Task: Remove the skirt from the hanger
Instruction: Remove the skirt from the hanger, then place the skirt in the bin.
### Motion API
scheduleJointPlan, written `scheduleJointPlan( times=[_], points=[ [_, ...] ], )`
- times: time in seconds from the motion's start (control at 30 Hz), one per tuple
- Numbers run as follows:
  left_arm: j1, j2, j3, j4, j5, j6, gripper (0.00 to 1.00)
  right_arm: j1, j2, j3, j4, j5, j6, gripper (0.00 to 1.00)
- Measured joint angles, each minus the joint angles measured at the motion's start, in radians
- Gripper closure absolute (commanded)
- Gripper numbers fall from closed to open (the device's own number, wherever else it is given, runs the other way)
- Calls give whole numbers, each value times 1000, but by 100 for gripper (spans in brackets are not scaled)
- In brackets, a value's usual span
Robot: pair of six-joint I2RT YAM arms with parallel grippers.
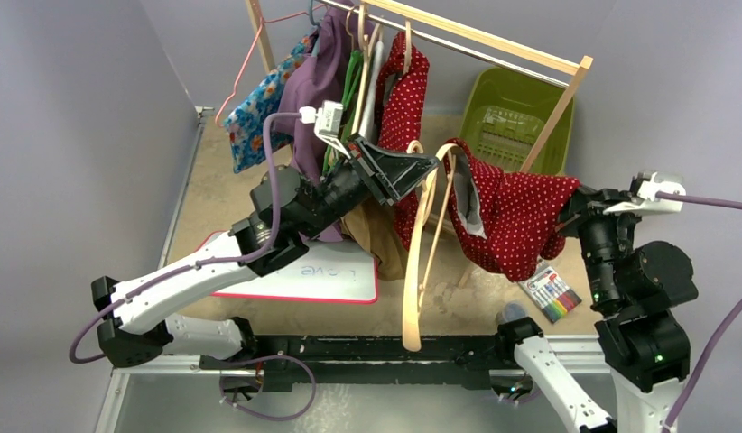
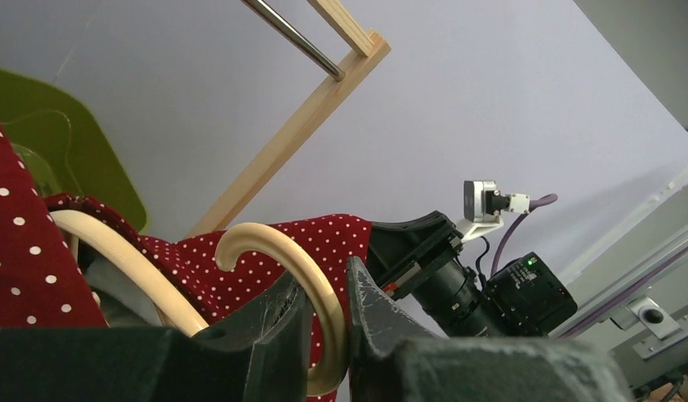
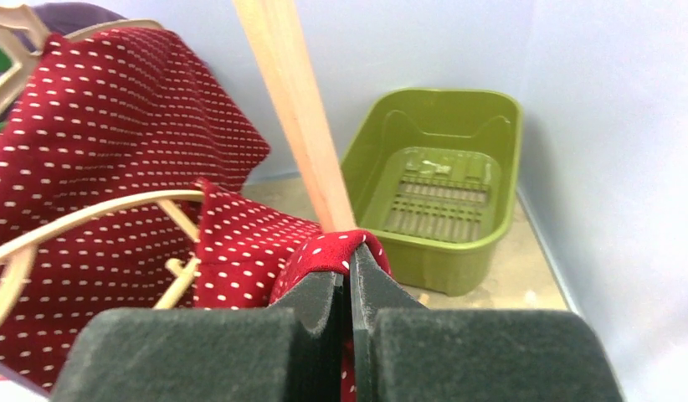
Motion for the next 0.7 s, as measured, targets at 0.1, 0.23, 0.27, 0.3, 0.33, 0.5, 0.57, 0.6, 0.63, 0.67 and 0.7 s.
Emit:
scheduleJointPlan(
  times=[0.1,0.23,0.27,0.3,0.33,0.5,0.57,0.6,0.63,0.67,0.7],
  points=[
    [0,-22,0,-15,0,40,100,0,-13,3,-37,43,-28,100],
    [0,-39,8,-13,9,80,100,0,-35,1,-105,89,-35,100],
    [0,-39,13,-10,13,86,100,1,-39,1,-113,96,-37,100],
    [0,-39,16,-9,17,90,100,1,-39,1,-114,106,-38,100],
    [0,-37,22,-10,23,95,100,0,-35,1,-115,115,-42,100],
    [0,-16,77,-51,28,126,100,0,37,29,-126,168,-59,100],
    [0,-16,84,-68,23,138,100,1,61,29,-127,196,-65,100],
    [0,-16,85,-74,18,142,100,1,70,29,-126,213,-76,100],
    [0,-16,85,-83,13,145,100,1,78,29,-124,230,-90,100],
    [0,-16,85,-92,8,149,100,1,84,29,-121,246,-100,100],
    [0,-16,85,-100,3,156,100,1,96,34,-121,275,-110,100]
  ],
)
